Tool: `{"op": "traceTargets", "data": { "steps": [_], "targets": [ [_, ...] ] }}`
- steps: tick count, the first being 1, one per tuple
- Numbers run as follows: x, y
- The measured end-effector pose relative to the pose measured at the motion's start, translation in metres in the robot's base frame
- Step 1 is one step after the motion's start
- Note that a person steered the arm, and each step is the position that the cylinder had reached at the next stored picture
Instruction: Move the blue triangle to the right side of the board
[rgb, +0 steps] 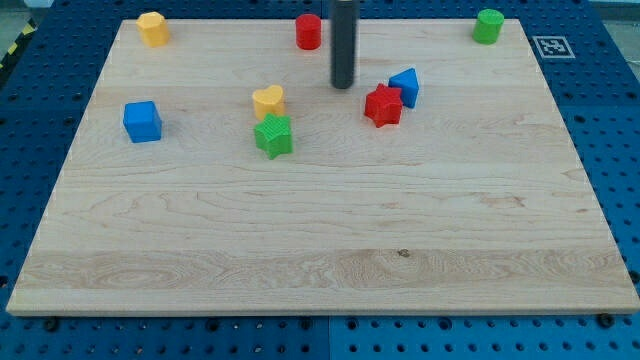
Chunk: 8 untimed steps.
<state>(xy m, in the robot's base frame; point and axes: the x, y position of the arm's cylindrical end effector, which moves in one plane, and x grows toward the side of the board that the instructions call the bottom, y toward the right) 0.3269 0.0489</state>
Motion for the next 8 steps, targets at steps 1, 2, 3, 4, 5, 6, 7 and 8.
{"op": "traceTargets", "data": {
  "steps": [1, 2, 3, 4, 5, 6, 7, 8],
  "targets": [
    [0.000, 0.004],
    [0.004, 0.024],
    [0.008, 0.063],
    [0.015, 0.094],
    [0.026, 0.098],
    [0.026, 0.096],
    [0.026, 0.085],
    [0.030, 0.083]
  ]
}}
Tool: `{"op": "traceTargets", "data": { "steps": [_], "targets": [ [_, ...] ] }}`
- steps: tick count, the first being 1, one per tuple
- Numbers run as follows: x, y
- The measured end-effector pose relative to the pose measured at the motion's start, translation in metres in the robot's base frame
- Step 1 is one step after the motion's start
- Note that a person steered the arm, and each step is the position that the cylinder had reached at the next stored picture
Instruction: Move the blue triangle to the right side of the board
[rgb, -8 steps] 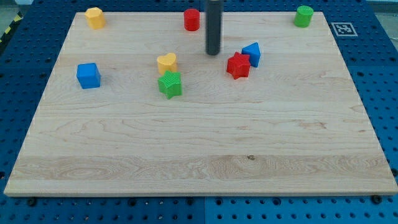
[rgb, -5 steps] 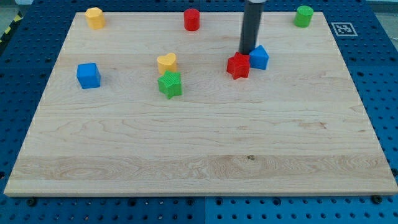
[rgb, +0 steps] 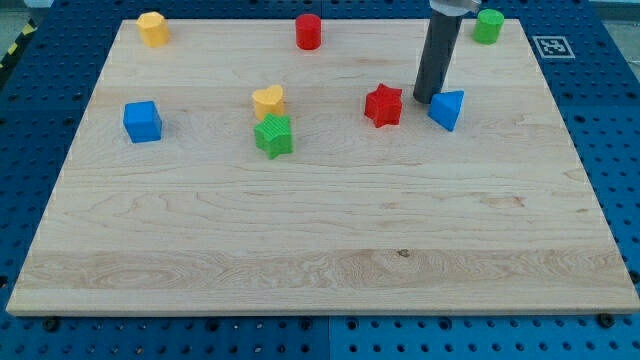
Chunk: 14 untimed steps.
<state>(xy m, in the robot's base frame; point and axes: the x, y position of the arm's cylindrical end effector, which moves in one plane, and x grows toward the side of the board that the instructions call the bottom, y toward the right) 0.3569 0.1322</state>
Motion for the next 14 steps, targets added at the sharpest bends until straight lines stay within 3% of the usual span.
{"op": "traceTargets", "data": {
  "steps": [1, 7, 10, 14],
  "targets": [
    [0.025, 0.000],
    [0.072, 0.007],
    [0.072, 0.054],
    [0.059, 0.014]
  ]
}}
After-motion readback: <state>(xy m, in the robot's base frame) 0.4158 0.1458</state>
